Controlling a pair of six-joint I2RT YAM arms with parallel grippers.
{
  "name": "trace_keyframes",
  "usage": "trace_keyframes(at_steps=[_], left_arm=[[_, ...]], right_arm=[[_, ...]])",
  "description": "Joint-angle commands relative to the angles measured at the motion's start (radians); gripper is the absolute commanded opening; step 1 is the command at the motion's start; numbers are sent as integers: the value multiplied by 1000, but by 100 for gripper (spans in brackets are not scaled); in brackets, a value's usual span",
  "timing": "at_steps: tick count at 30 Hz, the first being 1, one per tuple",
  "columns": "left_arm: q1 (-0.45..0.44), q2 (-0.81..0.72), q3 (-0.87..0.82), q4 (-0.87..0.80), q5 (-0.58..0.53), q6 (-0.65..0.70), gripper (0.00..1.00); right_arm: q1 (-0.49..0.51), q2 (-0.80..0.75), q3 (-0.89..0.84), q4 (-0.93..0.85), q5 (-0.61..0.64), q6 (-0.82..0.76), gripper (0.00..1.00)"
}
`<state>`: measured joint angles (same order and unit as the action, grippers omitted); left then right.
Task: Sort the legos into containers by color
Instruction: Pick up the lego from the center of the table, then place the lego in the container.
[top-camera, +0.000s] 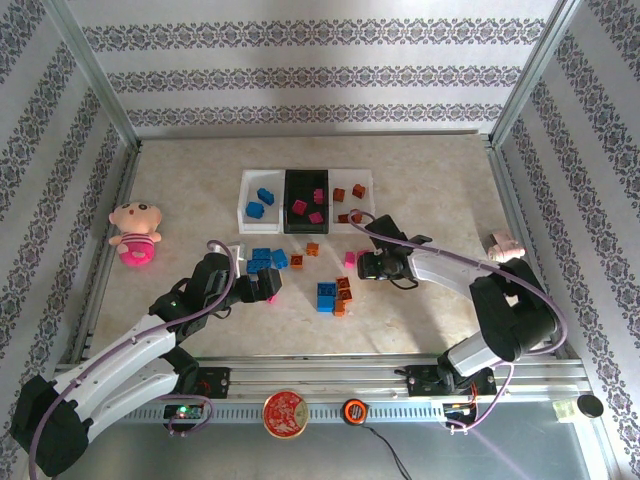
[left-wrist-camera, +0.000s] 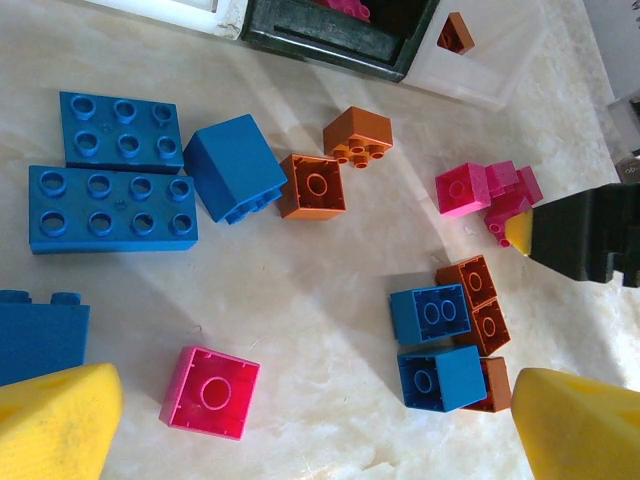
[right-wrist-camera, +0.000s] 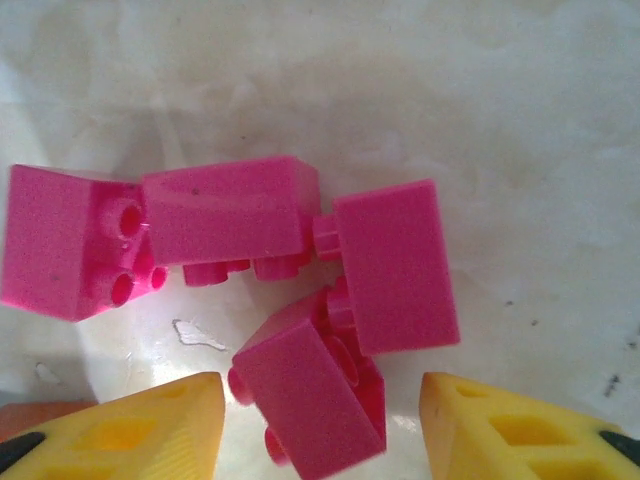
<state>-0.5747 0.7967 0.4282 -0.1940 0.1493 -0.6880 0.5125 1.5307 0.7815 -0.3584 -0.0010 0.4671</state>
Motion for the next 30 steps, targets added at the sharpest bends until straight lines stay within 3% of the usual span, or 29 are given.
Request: trace_keyframes(at_steps=[1,10,16,20,24,30], left_arm=[[1,-12,-7,3,-10,-11,100],[0,-12,6,-9,-20,1,100],[1,-13,26,-37,-44,24,100],[0,-17,32,-48,-58,32,100],[1,-21,32,-58,-70,31,100],[1,-22,50,-101,-68,35,100]], right_arm=[[-6,38,29,18,-25,-23,49],[-3,-18,-10,16,-48,-19,24],[23,-218,-58,-34,-113,-5,18],[76,-312,13,-62,-161,-1,18],[117,-222,181,-40,-186,-11,18],[142,99,482,6,-156,2,18]])
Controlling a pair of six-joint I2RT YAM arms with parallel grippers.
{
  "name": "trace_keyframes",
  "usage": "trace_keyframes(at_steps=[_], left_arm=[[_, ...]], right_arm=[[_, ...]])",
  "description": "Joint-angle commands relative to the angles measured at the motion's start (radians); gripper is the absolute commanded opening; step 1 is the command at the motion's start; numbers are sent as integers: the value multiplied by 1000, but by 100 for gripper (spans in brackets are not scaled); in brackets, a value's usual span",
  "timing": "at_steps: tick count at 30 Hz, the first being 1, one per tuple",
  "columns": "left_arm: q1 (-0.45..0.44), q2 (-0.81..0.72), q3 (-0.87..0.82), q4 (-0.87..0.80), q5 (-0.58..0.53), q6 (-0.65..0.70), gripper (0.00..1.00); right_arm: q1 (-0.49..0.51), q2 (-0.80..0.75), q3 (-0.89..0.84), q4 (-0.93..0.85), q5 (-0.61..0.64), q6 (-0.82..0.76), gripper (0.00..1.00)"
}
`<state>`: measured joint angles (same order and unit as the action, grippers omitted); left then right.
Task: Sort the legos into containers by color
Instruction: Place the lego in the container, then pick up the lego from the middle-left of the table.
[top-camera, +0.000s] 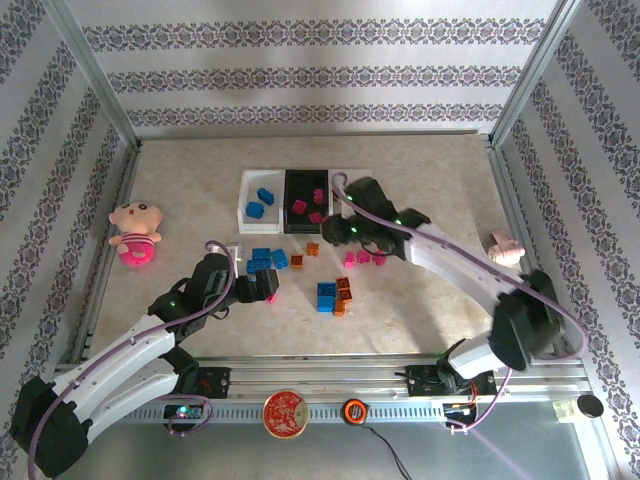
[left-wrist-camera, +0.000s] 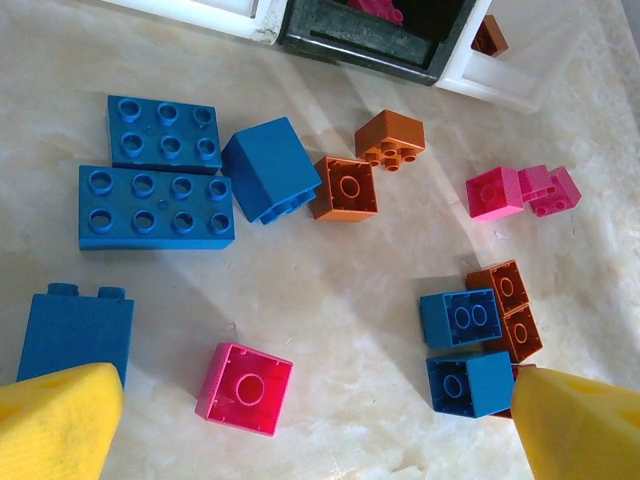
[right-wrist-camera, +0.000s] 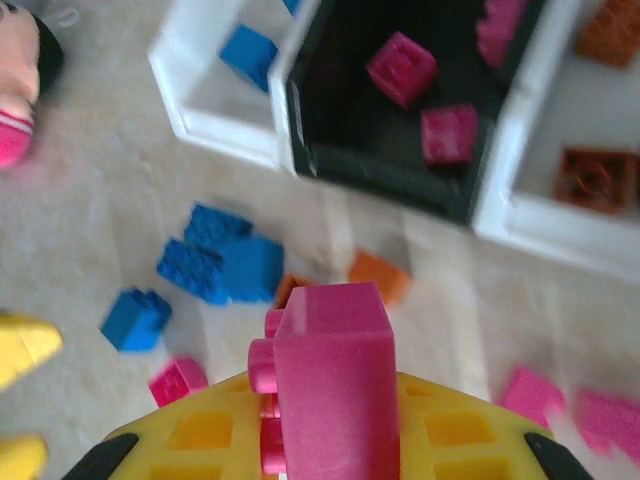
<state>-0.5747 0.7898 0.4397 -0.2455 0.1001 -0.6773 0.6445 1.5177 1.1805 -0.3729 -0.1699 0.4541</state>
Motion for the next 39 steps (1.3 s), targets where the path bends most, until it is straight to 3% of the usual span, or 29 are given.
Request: trace_keyframes(at_steps=[1,10,12,15,18,22,27,33,39], left_arm=[[0,-14,42,-58,-21,24,100],[4,26,52,-86,-9,35,100],[4,41,60,-92,-2,49,100],[4,65,67,-101,3,58,99],[3,78,68,-100,10,64,99],[4,99,72,-107,24,82,98],[-25,155,94,-132,39,112,93],[-170,275,141,-190,-95,125,89],[-202,421,189,-192,-188,150,82]], right_arm=[[12,171,142,14,36,19,18],[7,562,592,-133,215,41,21],[6,609,663,-164,243,48,29],[4,658,741,-195,248,54,53],[3,656,753,-194,253,58,62],[12,566,649,-146,254,53,64],[27,375,354,-10,235,76,65],[35,161,6,131,212,120,65],[39,-3,-184,179,219,148,65]])
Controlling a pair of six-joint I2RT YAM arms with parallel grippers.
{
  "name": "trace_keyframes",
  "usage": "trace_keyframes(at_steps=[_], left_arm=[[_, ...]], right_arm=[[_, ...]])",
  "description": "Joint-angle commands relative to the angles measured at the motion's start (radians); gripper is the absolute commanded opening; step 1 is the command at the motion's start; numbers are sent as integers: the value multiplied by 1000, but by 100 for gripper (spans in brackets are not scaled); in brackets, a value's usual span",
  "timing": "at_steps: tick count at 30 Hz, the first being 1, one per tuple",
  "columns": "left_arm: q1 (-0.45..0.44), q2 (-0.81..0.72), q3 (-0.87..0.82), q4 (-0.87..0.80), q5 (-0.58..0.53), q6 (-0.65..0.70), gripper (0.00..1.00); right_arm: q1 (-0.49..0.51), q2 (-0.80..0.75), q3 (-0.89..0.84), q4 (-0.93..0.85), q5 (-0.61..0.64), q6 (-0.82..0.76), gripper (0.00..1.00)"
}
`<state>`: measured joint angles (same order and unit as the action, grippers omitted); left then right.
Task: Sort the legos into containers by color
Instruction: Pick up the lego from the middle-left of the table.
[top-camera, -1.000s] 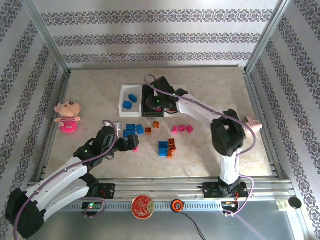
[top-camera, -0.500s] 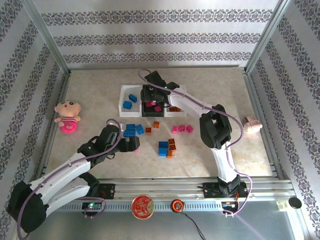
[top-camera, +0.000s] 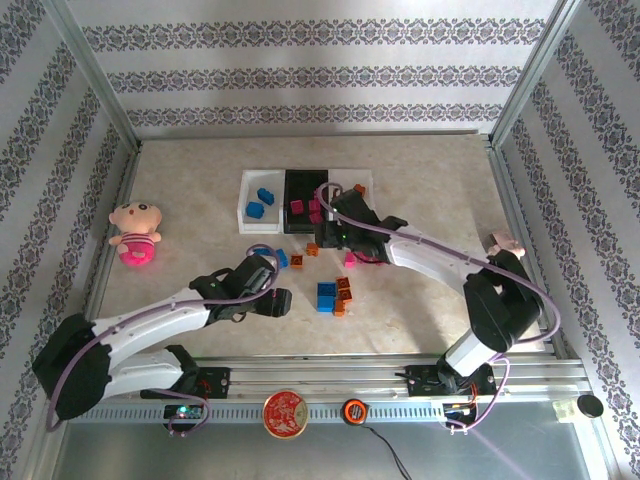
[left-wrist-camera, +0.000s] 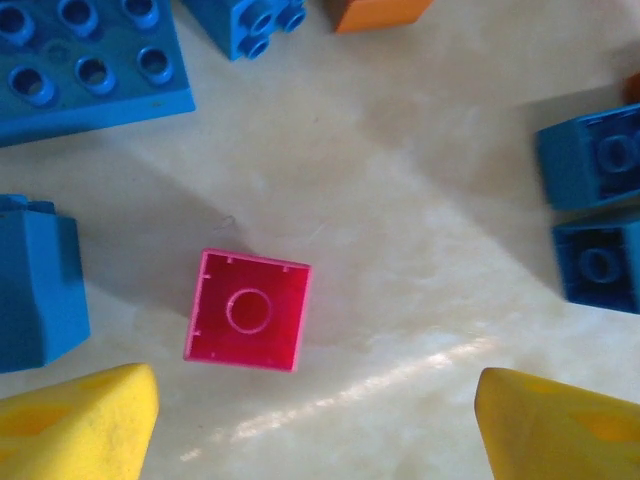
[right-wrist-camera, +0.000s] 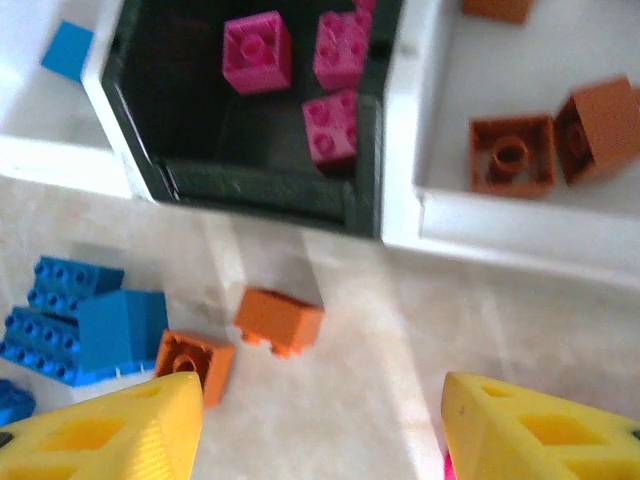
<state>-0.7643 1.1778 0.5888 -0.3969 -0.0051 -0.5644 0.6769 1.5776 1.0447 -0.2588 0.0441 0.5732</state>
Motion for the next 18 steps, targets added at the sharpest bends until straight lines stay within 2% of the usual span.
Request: trace_keyframes(at_steps=[1,5,9,14,18], left_arm=[[-13,48,52,-37,-93,49,82],[-12,91,89,-12,-115,84,81],[-13,163,117,-26,-138,92,71],[0,229,91,10,-142,79,68],[5,276,90,46,-122,78,53]], right_arm=[[7,-85,-69,69,7,29,65],[4,-150,-122,75,21,34,65],[-10,-198,-155,75,23,35,65],[-23,-245,-193,81,19,37,65],[-28,-273,-212,81,17,38,65]])
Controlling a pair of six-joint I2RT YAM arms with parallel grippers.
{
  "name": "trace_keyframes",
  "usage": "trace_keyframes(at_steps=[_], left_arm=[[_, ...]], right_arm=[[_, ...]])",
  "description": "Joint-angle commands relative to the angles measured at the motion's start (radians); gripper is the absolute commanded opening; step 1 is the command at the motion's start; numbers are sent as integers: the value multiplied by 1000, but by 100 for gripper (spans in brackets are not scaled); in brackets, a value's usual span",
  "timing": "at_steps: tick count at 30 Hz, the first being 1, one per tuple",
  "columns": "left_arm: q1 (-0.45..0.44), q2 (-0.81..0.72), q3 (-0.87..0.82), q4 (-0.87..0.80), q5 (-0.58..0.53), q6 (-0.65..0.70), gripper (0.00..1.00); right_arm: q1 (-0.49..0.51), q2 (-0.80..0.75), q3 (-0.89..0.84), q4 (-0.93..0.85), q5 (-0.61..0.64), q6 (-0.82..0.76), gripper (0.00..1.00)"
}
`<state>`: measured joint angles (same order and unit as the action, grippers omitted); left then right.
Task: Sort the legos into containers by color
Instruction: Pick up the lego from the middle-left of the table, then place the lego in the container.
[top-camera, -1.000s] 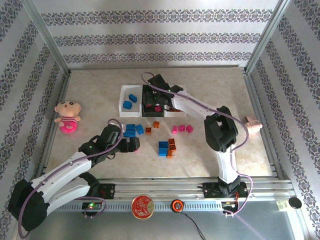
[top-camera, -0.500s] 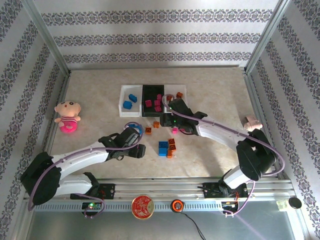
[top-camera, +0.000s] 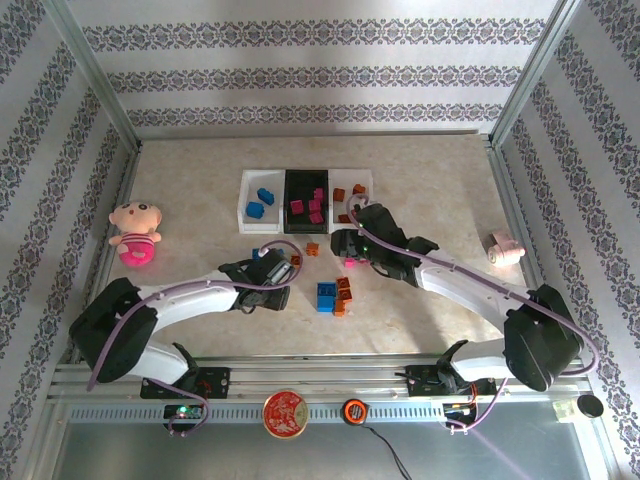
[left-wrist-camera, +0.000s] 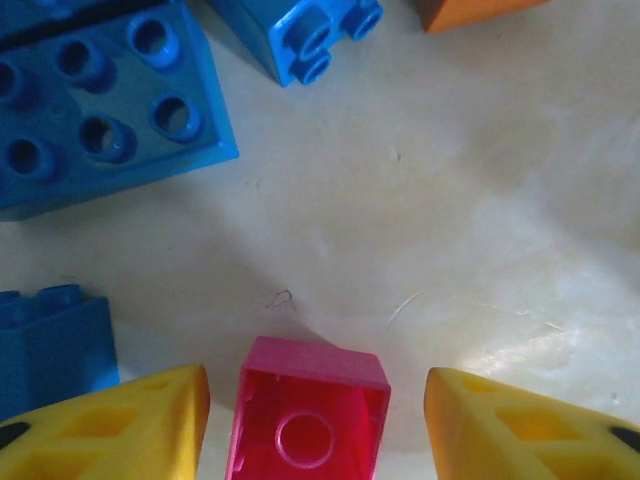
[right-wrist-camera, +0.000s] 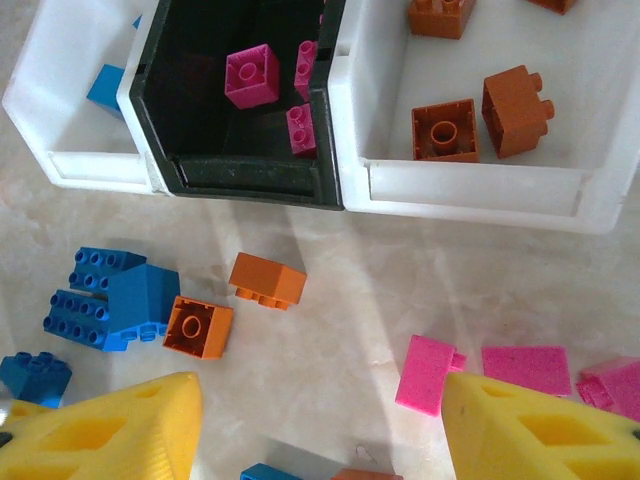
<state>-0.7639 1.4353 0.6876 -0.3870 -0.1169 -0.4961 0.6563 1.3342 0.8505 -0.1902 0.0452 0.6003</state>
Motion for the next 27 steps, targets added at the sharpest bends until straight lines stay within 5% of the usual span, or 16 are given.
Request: trace_keyframes(at_steps=[1,11,16,27], left_arm=[[5,24,-8,45,-1,10,50],[2,-41,-7,27,38,-6,29],[27,-127,121,10,85,22,27],[232,253,598,60,222,63,27]], right_arm=[[-10,-36,-21,12,15,11,65],[-42,-90,-81,19,7,29,65],[-47,-129,-112,20,11,33,65],[-50,-160,-175,8,13,50,66]])
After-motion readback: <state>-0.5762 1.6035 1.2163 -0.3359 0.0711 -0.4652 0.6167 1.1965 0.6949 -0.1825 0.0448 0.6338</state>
